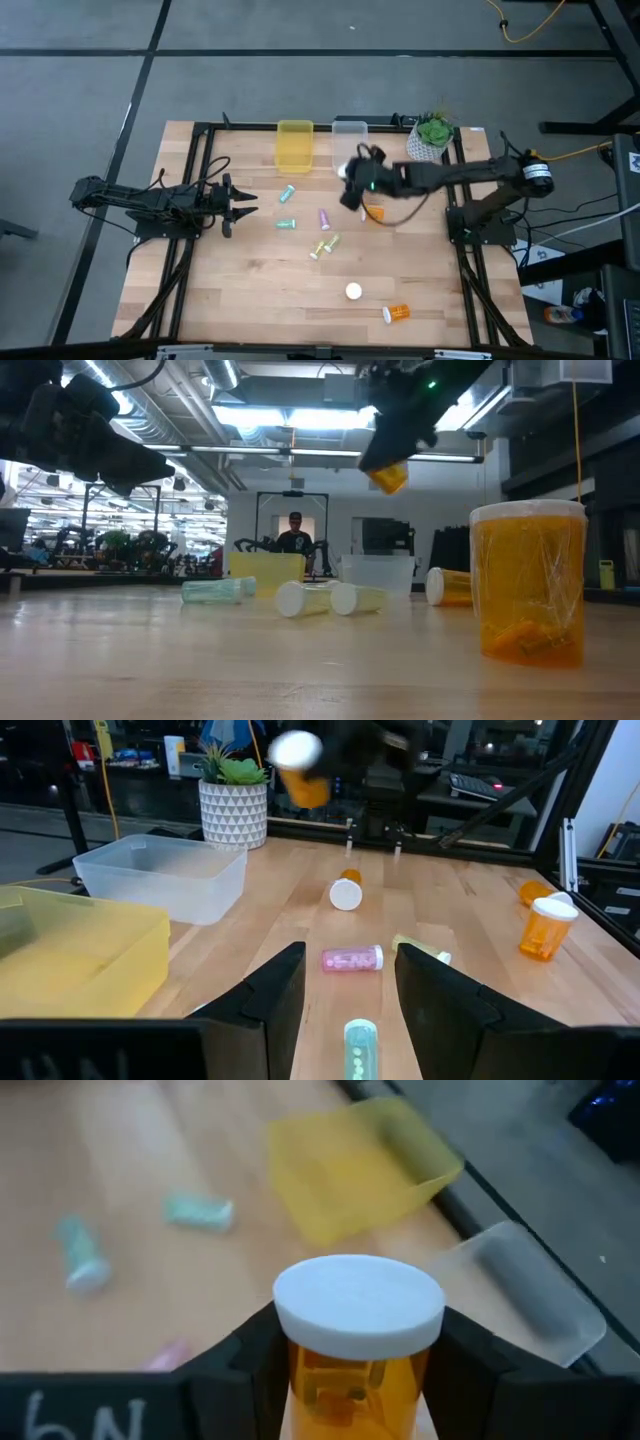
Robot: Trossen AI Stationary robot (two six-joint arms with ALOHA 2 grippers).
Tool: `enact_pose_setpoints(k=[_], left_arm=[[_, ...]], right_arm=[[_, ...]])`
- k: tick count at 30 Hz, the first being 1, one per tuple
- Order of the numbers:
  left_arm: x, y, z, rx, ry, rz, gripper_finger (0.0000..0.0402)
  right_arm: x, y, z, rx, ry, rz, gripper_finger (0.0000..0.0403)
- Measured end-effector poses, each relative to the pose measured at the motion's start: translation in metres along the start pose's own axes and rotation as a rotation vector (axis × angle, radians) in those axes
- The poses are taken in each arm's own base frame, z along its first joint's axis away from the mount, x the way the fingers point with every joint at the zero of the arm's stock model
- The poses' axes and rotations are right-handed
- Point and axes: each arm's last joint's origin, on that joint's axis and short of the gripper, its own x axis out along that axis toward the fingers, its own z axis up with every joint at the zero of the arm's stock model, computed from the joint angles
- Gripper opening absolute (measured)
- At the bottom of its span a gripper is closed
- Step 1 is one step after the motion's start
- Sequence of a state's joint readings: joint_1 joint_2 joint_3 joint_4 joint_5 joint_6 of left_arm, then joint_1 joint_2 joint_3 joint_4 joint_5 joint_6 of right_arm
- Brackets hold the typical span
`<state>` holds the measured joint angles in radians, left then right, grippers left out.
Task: Pick and place medicine bottles into bin by pill shape (circle, oval)
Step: Put the orange capsule bottle into the transparent bin
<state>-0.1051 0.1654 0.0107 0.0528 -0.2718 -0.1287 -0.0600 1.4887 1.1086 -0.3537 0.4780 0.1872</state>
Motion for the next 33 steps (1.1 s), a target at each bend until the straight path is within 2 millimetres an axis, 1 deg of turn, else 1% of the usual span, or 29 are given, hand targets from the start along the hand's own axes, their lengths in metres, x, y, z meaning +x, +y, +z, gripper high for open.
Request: enact_pose_setpoints(k=[5,7,9,12,14,16,18,20,22,25,28,30,33], left_arm=[[0.000,0.000,0.000,0.043,-0.001,0.000,0.0149],[0.000,0.000,0.000,0.057,-0.004,-0.001,0.0149],[0.000,0.000,0.001,0.057,-0.008,-0.001,0.0149],[0.000,0.000,0.001,0.057,-0.010,-0.001,0.0149],[0.000,0.000,0.001,0.057,-0.010,-0.001,0.0149],[0.000,0.000,0.001,0.057,-0.010,-0.001,0.0149],[0.000,0.000,0.001,0.057,-0.010,-0.001,0.0149],[0.000,0.000,0.001,0.057,-0.010,-0.001,0.0149],[0.000,0.000,0.001,0.056,-0.010,-0.001,0.0149],[0.000,0.000,0.001,0.054,-0.009,-0.001,0.0149],[0.000,0.000,0.001,0.050,-0.008,-0.001,0.0149],[0.000,0.000,0.001,0.047,-0.008,-0.001,0.0149],[0.000,0.000,0.001,0.009,-0.008,-0.001,0.0149]], right_arm=[[0.030,-0.051,0.010,0.154,-0.022,-0.052,0.0175],[0.046,-0.068,0.009,0.194,-0.011,-0.065,0.0175],[0.063,-0.082,0.002,0.233,0.036,-0.068,0.0175],[0.090,-0.097,-0.011,0.283,0.099,-0.072,0.0178],[0.103,-0.103,-0.017,0.298,0.106,-0.071,0.0191],[0.111,-0.107,-0.018,0.308,0.092,-0.057,0.0209],[0.114,-0.110,-0.017,0.320,0.072,-0.046,0.0230],[0.114,-0.113,-0.016,0.327,0.061,-0.048,0.0248],[0.109,-0.115,-0.014,0.328,0.061,-0.050,0.0261],[0.094,-0.117,-0.007,0.331,0.048,-0.033,0.0271],[0.069,-0.120,0.000,0.336,0.050,0.025,0.0273],[0.048,-0.120,0.003,0.347,0.064,0.087,0.0274],[0.016,-0.116,0.000,0.349,0.148,0.193,0.0274]])
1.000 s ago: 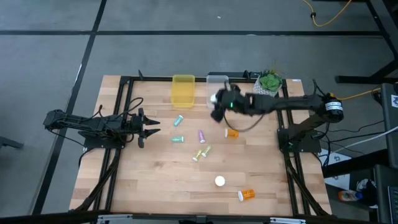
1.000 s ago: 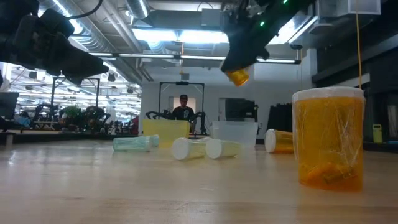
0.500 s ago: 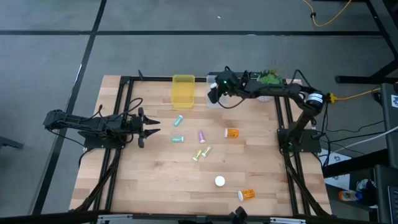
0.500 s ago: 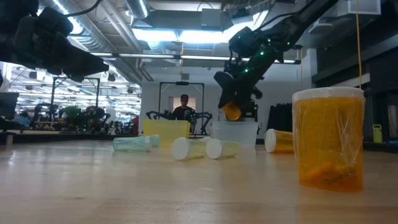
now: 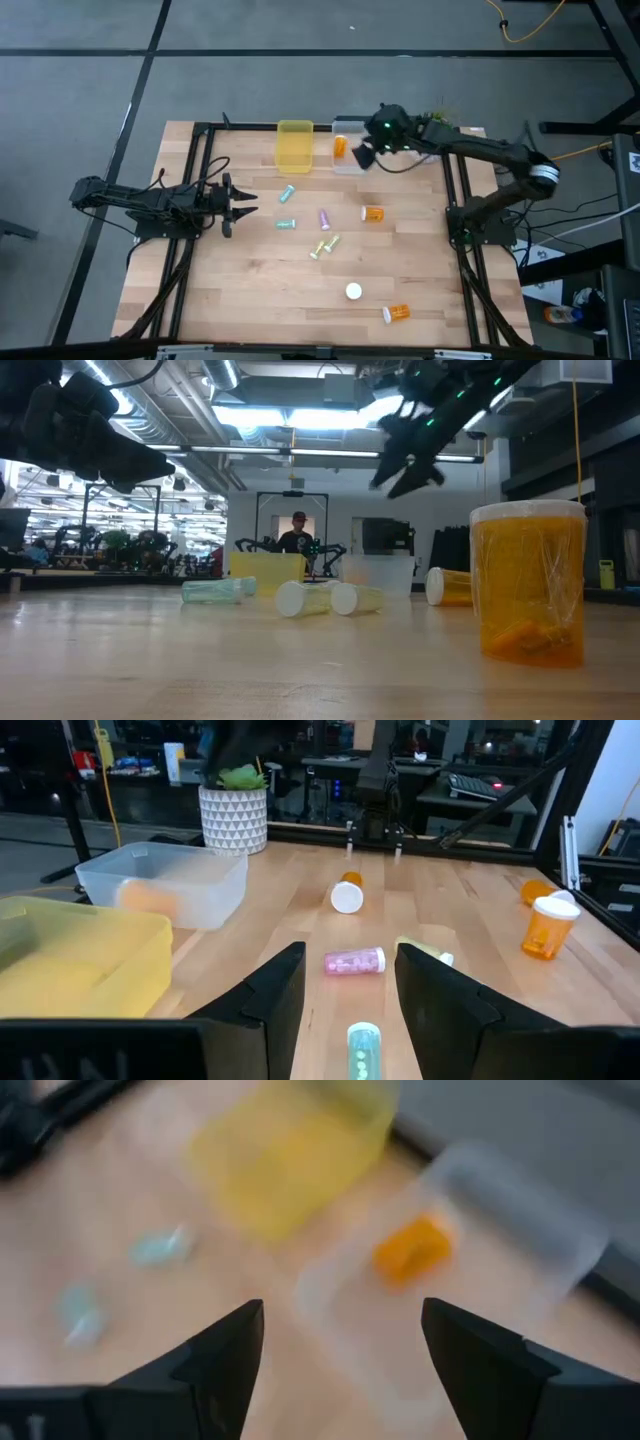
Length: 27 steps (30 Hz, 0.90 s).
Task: Pick and place medicine bottles into bin by pill shape (circle, oval)
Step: Put the orange capsule bottle into the transparent bin
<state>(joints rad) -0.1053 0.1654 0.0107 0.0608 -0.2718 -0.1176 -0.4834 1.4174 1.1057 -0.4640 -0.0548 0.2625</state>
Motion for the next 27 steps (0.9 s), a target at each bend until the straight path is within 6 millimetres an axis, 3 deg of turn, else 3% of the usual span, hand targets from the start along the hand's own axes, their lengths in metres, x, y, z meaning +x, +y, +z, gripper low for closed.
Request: enact_pose_setpoints(k=[6,13,20,27], left_arm=[[0.000,0.000,0.000,-0.014,0.000,0.000,0.0149],[0.000,0.000,0.000,-0.040,0.000,0.000,0.0149],[0.000,0.000,0.000,-0.041,0.001,0.000,0.0149],[0.000,0.000,0.000,-0.041,0.000,-0.001,0.0149]], right_arm=[[-0.043,0.021,-0.036,-0.053,0.280,0.090,0.0275],[-0.058,0.057,-0.068,-0.133,0.461,0.103,0.0275],[-0.052,0.090,-0.083,-0.304,0.414,0.062,0.0275],[-0.014,0.104,-0.099,-0.462,0.498,-0.028,0.0275]])
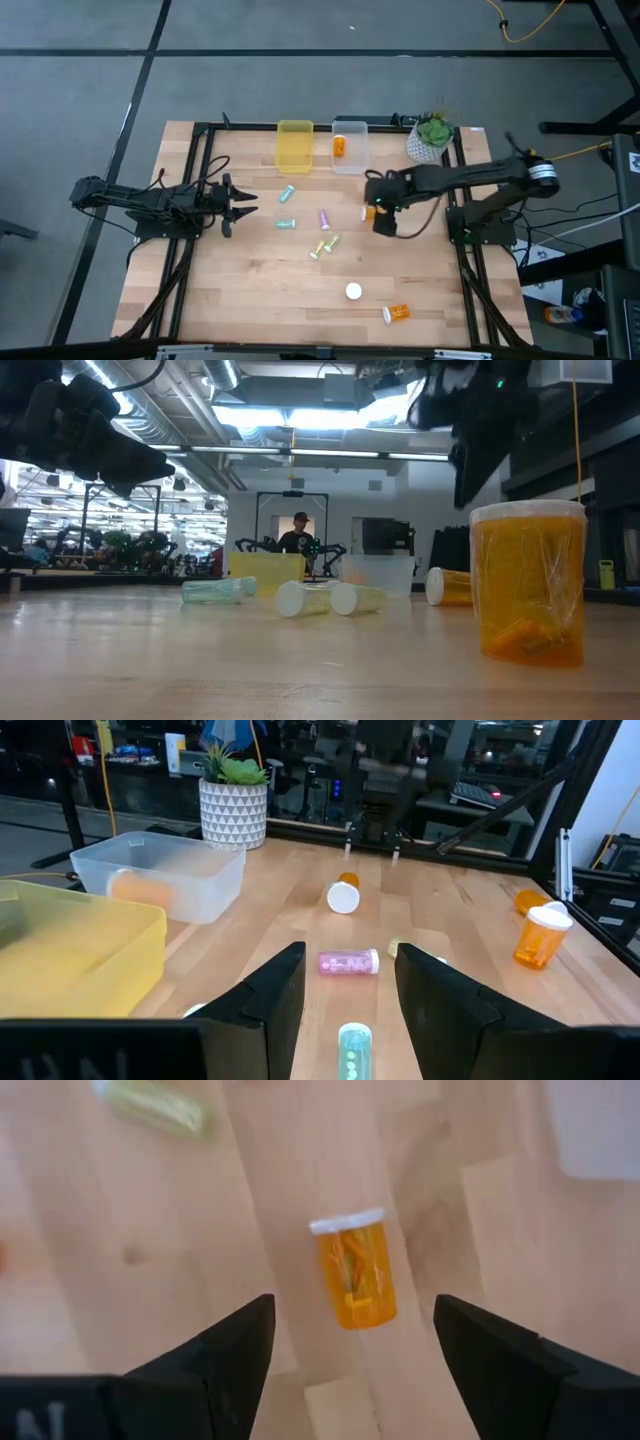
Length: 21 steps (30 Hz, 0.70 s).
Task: Pick and place medicine bottles into bin by pill shape (circle, oval)
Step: Put the orange capsule bottle into the transparent bin
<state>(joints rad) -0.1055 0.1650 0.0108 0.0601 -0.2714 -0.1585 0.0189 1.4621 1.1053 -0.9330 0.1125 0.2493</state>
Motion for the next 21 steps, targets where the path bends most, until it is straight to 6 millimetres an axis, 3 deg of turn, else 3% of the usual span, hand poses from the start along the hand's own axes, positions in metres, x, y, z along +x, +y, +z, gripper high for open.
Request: enact_pose_setpoints(k=[15,21], left_arm=[[0.000,0.000,0.000,0.003,0.000,0.001,0.0149],[0.000,0.000,0.000,0.003,0.000,0.000,0.0149]], right_arm=[[0.095,0.012,0.011,-0.158,0.231,-0.089,0.0275],[0.113,0.015,0.013,-0.190,0.247,-0.088,0.0275]])
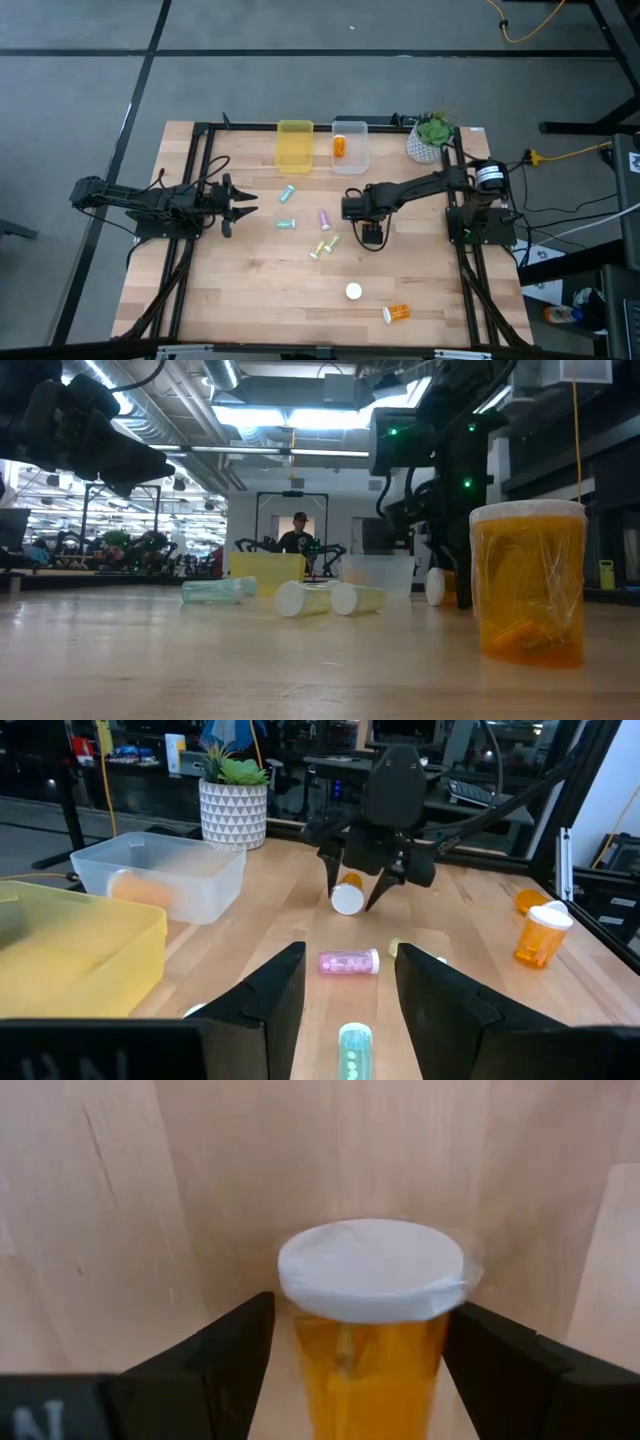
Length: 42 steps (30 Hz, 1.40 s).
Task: Pick and place medicine bottles into bin by pill shape (circle, oval)
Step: Put the orange capsule bottle into the transparent bin
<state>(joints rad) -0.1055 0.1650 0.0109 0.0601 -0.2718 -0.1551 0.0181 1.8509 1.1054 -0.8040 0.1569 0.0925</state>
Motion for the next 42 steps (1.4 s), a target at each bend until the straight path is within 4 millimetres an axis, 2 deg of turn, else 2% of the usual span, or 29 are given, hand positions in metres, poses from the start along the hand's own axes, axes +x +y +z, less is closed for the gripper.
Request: enact_pose_setpoints(k=[4,12,15,20,24,29,34,42], left_arm=[[0.000,0.000,0.000,0.000,0.000,0.000,0.0149],[0.000,0.000,0.000,0.000,0.000,0.000,0.0149],[0.000,0.000,0.000,0.000,0.001,0.000,0.0149],[0.000,0.000,0.000,0.000,0.000,0.000,0.0149],[0.000,0.000,0.000,0.000,0.000,0.000,0.0149],[0.000,0.000,0.000,0.001,0.000,0.000,0.0149],[0.000,0.000,0.000,0.008,0.000,0.000,0.0149],[0.000,0.000,0.000,0.008,0.000,0.000,0.0149]], right_arm=[[0.000,0.000,0.000,0.001,-0.001,0.001,0.0256],[-0.004,-0.002,0.001,0.007,0.000,-0.032,0.0156],[-0.024,-0.005,0.007,0.011,-0.055,-0.063,0.0148],[-0.064,-0.015,0.013,-0.007,-0.173,-0.173,0.0167],[-0.093,-0.037,0.012,0.060,-0.295,-0.265,0.0169],[-0.114,-0.082,0.014,0.283,-0.513,-0.273,0.0170],[-0.110,-0.126,0.022,0.421,-0.661,-0.213,0.0171],[-0.080,-0.168,0.019,0.537,-0.581,-0.181,0.0171]])
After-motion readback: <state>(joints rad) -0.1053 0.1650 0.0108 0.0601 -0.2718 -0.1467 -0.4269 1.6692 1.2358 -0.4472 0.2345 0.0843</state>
